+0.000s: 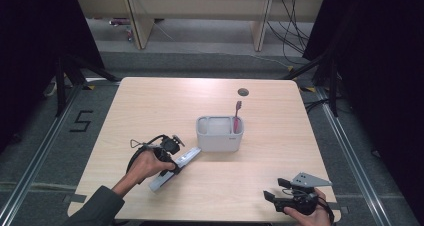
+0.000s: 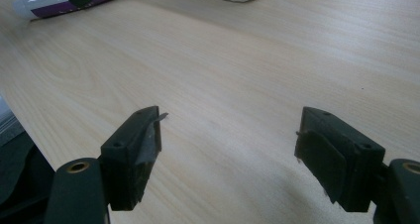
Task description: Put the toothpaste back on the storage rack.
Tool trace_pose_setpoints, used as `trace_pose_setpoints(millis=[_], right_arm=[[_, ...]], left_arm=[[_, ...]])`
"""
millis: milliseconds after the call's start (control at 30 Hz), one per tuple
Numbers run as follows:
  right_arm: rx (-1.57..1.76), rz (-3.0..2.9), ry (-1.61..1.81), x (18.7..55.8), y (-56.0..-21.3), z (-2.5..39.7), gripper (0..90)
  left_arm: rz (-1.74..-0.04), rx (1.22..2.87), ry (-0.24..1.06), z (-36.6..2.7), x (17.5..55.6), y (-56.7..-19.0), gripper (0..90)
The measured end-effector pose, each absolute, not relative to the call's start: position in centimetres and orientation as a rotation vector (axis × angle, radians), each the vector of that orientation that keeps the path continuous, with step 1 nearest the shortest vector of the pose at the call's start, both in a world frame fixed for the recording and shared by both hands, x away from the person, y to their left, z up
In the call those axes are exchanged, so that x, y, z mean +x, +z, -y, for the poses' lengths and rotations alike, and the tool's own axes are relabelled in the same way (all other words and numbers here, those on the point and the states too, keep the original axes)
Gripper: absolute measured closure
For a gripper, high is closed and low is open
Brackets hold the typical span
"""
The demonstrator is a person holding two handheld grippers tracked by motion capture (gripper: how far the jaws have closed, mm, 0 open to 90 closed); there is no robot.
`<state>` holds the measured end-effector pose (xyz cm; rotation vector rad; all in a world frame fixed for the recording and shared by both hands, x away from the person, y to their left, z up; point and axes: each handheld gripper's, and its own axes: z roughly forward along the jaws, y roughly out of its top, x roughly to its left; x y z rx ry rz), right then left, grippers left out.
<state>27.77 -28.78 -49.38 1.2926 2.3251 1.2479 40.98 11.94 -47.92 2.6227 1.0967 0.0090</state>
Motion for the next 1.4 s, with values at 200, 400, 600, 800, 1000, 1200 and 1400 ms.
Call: trace_pose_setpoints(millis=[200, 400, 600, 800, 1000, 1200, 1400], right_arm=[[1.265, -2.315, 1.261, 27.8, -49.5, 28.8, 26.1], [1.265, -2.315, 1.26, 27.9, -49.5, 28.8, 26.1], [1.269, -2.309, 1.272, 27.8, -49.5, 28.6, 26.1], [1.266, -2.309, 1.271, 27.8, -49.5, 28.6, 26.1], [1.25, -2.317, 1.247, 27.9, -49.4, 28.7, 26.1], [1.254, -2.316, 1.248, 27.9, -49.5, 28.8, 26.1], [1.236, -2.318, 1.242, 28.0, -49.5, 28.7, 26.1]], left_arm=[[-1.078, 2.63, 0.006, -12.1, 40.8, -47.7, 59.7], [-1.026, 2.616, -0.024, -12.0, 40.5, -47.1, 73.5], [-1.028, 2.631, -0.037, -11.7, 40.5, -47.4, 73.7], [-1.028, 2.652, -0.048, -11.5, 40.7, -47.8, 73.4], [-1.024, 2.671, -0.061, -11.3, 40.9, -47.9, 73.3], [-1.019, 2.677, -0.061, -11.2, 41.0, -48.0, 73.3], [-1.003, 2.708, -0.059, -10.9, 41.2, -48.0, 73.3]])
